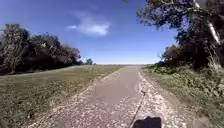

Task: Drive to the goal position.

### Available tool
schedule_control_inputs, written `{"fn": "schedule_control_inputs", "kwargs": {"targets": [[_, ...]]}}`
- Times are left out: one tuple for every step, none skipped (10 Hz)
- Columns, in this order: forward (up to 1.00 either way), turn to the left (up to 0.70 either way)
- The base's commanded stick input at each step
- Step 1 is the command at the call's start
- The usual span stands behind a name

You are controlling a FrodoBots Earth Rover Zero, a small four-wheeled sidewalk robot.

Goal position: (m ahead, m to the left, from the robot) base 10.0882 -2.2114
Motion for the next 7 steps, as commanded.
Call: {"fn": "schedule_control_inputs", "kwargs": {"targets": [[0.5,0.0],[0.5,0.0],[0.5,0.0],[0.5,0.0],[0.5,0.0],[0.5,0.0],[0.5,0.0]]}}
